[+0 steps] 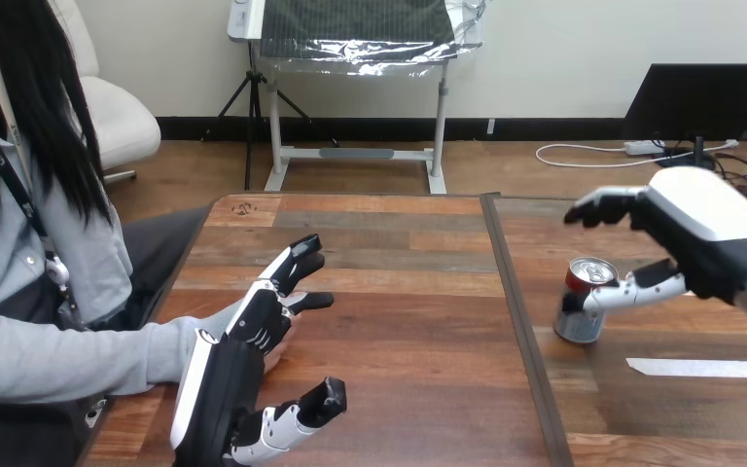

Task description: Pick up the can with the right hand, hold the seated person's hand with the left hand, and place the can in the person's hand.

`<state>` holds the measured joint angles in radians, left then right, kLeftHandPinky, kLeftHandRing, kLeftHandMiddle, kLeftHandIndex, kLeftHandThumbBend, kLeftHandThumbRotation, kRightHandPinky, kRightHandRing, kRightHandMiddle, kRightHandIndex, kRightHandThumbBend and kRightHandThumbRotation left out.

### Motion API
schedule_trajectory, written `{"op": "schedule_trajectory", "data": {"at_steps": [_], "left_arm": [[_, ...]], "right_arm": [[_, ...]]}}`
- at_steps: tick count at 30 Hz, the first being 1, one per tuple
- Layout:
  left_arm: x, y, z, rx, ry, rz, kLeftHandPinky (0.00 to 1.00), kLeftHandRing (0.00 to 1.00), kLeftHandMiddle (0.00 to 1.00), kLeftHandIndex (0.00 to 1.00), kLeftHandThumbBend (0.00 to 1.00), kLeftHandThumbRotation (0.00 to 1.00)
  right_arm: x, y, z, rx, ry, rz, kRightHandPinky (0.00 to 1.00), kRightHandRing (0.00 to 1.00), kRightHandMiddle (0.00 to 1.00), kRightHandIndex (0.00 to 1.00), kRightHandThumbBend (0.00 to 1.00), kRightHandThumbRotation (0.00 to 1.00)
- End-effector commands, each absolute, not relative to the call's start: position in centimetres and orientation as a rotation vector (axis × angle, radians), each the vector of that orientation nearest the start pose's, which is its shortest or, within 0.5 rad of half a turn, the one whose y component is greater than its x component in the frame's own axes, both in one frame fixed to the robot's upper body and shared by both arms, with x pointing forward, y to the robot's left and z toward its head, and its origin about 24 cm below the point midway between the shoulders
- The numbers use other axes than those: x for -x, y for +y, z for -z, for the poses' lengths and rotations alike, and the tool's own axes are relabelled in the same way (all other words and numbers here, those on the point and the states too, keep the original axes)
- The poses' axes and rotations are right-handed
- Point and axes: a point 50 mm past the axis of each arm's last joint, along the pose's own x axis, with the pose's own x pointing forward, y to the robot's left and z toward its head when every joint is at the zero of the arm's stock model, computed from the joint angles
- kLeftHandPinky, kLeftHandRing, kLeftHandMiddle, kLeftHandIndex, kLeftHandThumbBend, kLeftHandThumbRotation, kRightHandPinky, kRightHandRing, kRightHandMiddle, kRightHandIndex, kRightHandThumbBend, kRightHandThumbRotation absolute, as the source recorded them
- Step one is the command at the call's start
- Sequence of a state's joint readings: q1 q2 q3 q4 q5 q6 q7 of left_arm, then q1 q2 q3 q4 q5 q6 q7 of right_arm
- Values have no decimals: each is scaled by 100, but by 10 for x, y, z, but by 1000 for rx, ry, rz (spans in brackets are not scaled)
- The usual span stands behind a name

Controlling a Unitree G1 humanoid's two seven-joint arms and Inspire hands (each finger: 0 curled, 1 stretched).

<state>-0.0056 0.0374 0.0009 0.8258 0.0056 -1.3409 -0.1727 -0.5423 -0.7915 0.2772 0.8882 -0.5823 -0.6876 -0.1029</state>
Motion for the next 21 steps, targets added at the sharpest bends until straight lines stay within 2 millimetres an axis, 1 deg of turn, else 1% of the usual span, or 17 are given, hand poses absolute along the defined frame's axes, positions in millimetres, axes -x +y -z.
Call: {"op": "schedule_trajectory", "data": {"at_steps": [1,6,10,21], "left_arm": [[-203,148,-4,-92,-599,189,73,88,91,86,99,70],[-202,149,-4,-85,-595,190,74,89,91,86,98,69],[-202,149,-3,-80,-589,188,75,89,91,87,99,68],[-201,150,-2,-70,-585,189,76,88,91,87,100,68]], "right_arm": [[-333,-286,-128,1260,-337,-153,65,73,72,73,100,53],[-334,-289,-128,1192,-346,-105,69,76,73,74,100,51],[-334,-291,-128,1137,-350,-73,72,78,75,76,100,48],[-336,-295,-121,972,-319,-2,75,83,79,81,100,46]]}}
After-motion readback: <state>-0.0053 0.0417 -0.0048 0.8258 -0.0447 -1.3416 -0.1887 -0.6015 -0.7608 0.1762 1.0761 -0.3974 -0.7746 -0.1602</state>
